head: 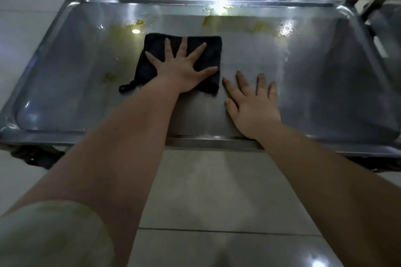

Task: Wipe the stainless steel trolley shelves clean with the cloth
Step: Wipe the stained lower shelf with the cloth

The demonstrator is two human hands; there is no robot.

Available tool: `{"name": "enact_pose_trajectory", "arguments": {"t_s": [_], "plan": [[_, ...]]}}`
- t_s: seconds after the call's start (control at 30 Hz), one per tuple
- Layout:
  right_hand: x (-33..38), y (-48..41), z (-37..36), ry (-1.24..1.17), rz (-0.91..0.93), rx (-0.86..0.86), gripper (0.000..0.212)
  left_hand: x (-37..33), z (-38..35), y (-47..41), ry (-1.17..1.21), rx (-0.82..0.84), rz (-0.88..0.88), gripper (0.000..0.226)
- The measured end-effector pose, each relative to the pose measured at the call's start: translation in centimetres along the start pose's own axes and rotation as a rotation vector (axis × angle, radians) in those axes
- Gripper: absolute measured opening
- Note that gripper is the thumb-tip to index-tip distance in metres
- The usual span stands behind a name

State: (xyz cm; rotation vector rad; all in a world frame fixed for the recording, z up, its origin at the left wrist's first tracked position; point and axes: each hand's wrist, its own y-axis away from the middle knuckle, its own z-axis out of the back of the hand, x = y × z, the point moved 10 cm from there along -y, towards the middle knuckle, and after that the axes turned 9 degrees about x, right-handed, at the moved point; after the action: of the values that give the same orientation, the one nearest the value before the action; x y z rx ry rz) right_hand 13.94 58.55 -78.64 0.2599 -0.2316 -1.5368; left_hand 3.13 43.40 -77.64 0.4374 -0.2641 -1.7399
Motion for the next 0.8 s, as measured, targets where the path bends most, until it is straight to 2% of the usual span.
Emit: {"name": "enact_pose_trajectory", "arguments": {"t_s": [0.13, 0.37, 0.6, 0.8], "plan": [[-0.3, 0.3, 0.2, -0.039, 0.002, -0.015, 0.057, 0.2, -1.5, 2.7, -0.025, 0.042, 0.002, 0.083], [-0.3, 0.1, -0.1, -0.018, -0.002, 0.000, 0.061, 1.8, -6.4, 13.1, -0.048, 0.003, 0.020, 0.084], [-0.9, 0.3, 0.4, -0.124, -0.040, -0.059, 0.068, 1.0, -2.7, 4.1, -0.020, -0.076, 0.089, 0.080], [-1.5, 0.2, 0.3, -0.133, -0.046, -0.055, 0.065, -0.9, 1.2, -3.6, 0.004, -0.055, 0.010, 0.081]]}}
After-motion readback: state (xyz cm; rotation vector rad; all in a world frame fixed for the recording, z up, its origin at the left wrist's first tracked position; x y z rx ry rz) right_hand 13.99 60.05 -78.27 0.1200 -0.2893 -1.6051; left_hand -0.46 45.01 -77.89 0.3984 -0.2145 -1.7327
